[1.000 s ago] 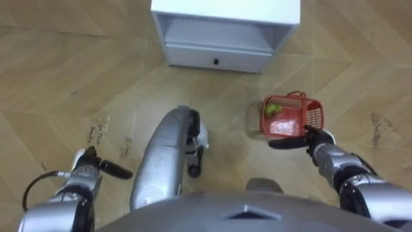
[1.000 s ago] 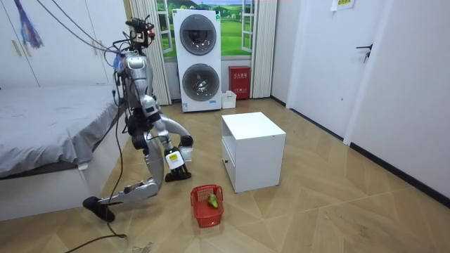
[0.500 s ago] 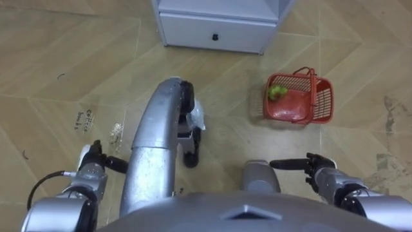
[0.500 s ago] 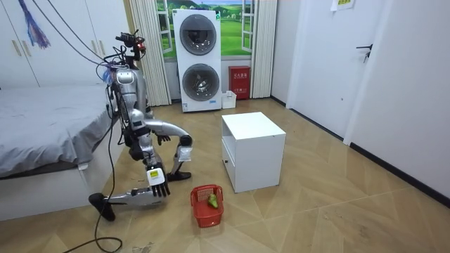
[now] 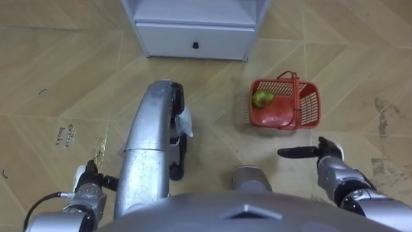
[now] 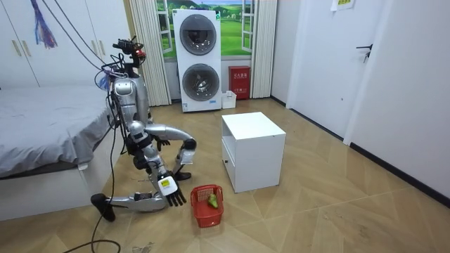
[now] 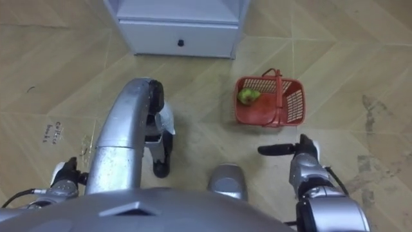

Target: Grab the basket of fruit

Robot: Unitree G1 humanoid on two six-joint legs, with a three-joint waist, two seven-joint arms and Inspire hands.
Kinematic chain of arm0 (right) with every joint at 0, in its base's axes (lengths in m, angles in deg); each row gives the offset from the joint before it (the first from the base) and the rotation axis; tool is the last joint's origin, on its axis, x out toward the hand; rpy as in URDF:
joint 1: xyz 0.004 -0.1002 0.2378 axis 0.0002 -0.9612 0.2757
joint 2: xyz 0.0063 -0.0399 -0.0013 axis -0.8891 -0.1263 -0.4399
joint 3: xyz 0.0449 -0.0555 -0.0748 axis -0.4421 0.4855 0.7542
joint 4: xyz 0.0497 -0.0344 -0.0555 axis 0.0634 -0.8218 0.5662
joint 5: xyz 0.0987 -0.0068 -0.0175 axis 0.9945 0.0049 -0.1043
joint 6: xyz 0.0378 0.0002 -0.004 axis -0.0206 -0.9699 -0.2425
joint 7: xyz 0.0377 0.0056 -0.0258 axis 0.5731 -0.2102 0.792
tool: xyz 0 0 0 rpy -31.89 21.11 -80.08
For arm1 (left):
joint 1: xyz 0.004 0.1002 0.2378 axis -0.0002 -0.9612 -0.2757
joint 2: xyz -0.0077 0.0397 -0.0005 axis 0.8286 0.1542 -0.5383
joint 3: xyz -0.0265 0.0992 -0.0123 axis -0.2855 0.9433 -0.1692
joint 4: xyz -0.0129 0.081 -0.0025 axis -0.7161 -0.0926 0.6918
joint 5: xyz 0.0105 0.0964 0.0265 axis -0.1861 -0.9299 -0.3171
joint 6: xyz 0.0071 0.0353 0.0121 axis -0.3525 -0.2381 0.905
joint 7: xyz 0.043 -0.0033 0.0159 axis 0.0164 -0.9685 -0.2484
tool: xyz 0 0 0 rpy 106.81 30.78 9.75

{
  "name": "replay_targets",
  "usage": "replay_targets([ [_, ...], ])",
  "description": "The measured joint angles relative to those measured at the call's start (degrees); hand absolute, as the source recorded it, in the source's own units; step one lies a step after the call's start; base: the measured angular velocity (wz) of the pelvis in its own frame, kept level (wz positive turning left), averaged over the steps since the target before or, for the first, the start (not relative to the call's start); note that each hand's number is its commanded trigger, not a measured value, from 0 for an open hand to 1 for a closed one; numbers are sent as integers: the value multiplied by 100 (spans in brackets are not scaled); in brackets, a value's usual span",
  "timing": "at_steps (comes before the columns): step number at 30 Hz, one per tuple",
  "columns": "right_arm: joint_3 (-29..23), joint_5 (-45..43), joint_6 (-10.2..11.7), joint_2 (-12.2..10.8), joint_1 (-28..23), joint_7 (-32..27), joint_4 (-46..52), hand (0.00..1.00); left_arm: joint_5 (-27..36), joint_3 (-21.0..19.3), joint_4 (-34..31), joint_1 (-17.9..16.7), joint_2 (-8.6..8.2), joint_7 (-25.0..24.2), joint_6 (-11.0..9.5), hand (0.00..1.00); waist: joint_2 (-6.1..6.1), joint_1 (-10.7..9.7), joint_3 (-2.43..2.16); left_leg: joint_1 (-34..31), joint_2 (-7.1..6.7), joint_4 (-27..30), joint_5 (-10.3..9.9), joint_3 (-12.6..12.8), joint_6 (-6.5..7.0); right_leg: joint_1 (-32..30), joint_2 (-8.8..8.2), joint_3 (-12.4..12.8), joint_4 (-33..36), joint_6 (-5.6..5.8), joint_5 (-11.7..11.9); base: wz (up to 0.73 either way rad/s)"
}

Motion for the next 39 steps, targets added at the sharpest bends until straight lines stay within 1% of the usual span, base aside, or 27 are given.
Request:
replay_targets([
  [2,0,-47,62,55,11,-177,523,0,-1,10,-24,-8,2,108,-34,0,11,2,-6,8,-46,-1,-51,-111,-117,-41,53,92,-6,0,0,-20],
  [4,-2,-56,127,100,90,-338,795,0,4,150,-29,1,4,138,-67,0,-4,-21,1,7,-137,-25,-61,-151,-150,-55,26,145,-19,0,0,-10],
  [5,-17,-82,183,108,153,-459,930,0,8,226,1,20,4,138,-100,0,-32,-54,16,6,-204,-61,-56,-146,-181,-52,-9,142,-33,0,1,0],
  [8,-49,-233,290,107,370,-619,984,0,120,364,-2,83,29,137,-155,0,-89,-55,43,-24,-211,-66,-57,-143,-188,-81,-36,141,-37,0,1,2],
  [9,-51,-231,307,108,408,-646,992,0,121,423,-2,79,33,137,-171,0,-95,-55,45,-32,-213,-64,-58,-142,-188,-85,-35,140,-38,0,1,4],
  [10,-61,-224,342,116,466,-672,992,0,118,459,-5,57,34,124,-211,0,-105,-55,42,-51,-226,-61,-58,-139,-187,-88,-41,128,-44,1,1,6],
  [13,-102,-202,350,142,522,-732,1032,0,117,464,-7,-20,63,111,-218,0,-120,-8,33,-77,-259,-59,-60,-137,-181,-82,-54,92,-66,1,1,6],
  [15,-102,-204,367,143,522,-743,1144,0,115,465,-10,-93,120,96,-218,0,-118,3,34,-79,-265,-59,-60,-138,-179,-74,-56,75,-73,1,1,4],
  [16,-102,-203,441,144,523,-746,1162,0,115,465,-11,-147,166,88,-217,0,-115,19,34,-79,-265,-61,-60,-141,-179,-72,-58,67,-77,1,1,0],
  [18,-101,-197,468,162,521,-754,1161,0,108,454,-2,-229,239,79,-214,0,-109,85,39,-84,-266,-62,-60,-147,-180,-72,-44,55,-79,0,1,0],
  [19,-98,-179,467,210,521,-753,1152,0,109,454,7,-236,265,79,-213,0,-97,163,49,-96,-277,-65,-60,-145,-180,-76,-48,40,-80,0,1,5],
  [21,-92,-180,468,266,522,-728,1146,0,111,460,9,-222,293,79,-212,0,-94,284,56,-113,-291,-67,-60,-145,-179,-76,-55,4,-91,-2,2,7],
  [23,-84,-124,471,326,584,-650,1031,0,109,465,14,-209,325,79,-210,0,-132,442,85,-136,-304,-66,-60,-149,-179,-78,-55,-25,-106,-3,3,6],
  [25,-82,-59,472,365,700,-640,823,0,108,468,11,-212,330,78,-200,0,-154,525,109,-153,-311,-65,-59,-151,-177,-77,-54,-48,-115,-4,3,5],
  [26,-82,27,477,397,770,-631,722,0,109,506,11,-210,330,62,-189,0,-144,591,127,-172,-313,-59,-58,-156,-174,-82,-49,-61,-115,-3,3,6],
  [28,-86,120,476,483,860,-544,555,0,109,552,13,-217,332,8,-176,0,-121,660,153,-195,-321,-52,-54,-155,-167,-86,-48,-75,-118,-4,3,4],
  [29,-87,146,476,512,878,-517,526,0,109,551,13,-218,334,-11,-170,0,-112,668,158,-207,-329,-52,-50,-154,-162,-90,-50,-86,-118,-4,4,11],
  [31,-90,208,475,614,898,-456,443,0,113,551,18,-229,354,-50,-130,0,-63,688,170,-287,-408,-55,-13,-174,-149,-93,-65,-211,-134,-9,6,19],
  [32,-92,223,475,637,898,-444,440,0,112,551,23,-234,361,-58,-120,0,-52,711,179,-300,-411,-54,-9,-174,-145,-101,-65,-223,-135,-9,6,10],
  [33,-92,273,475,686,898,-403,426,0,112,551,25,-223,385,-103,-96,0,-39,787,188,-317,-410,-49,-10,-171,-144,-122,-69,-218,-135,-9,6,0],
  [35,-79,376,477,764,901,-283,373,0,112,553,25,-214,486,-179,-91,0,-17,912,200,-342,-416,-50,-6,-164,-138,-142,-95,-276,-136,-10,7,2],
  [36,-64,431,479,788,906,-243,330,0,112,562,25,-215,502,-180,-90,0,2,947,204,-354,-420,-49,-6,-163,-137,-146,-93,-280,-137,-10,7,5],
  [38,61,574,478,923,1019,-54,31,0,109,588,22,-286,508,-206,-86,0,121,1016,215,-418,-426,-35,15,-154,-102,-177,-94,-294,-133,-10,7,6],
  [39,98,603,477,948,1026,-17,-28,0,110,588,17,-309,508,-207,-80,0,140,1036,214,-427,-426,-35,17,-146,-98,-185,-100,-291,-133,-10,7,3],
])
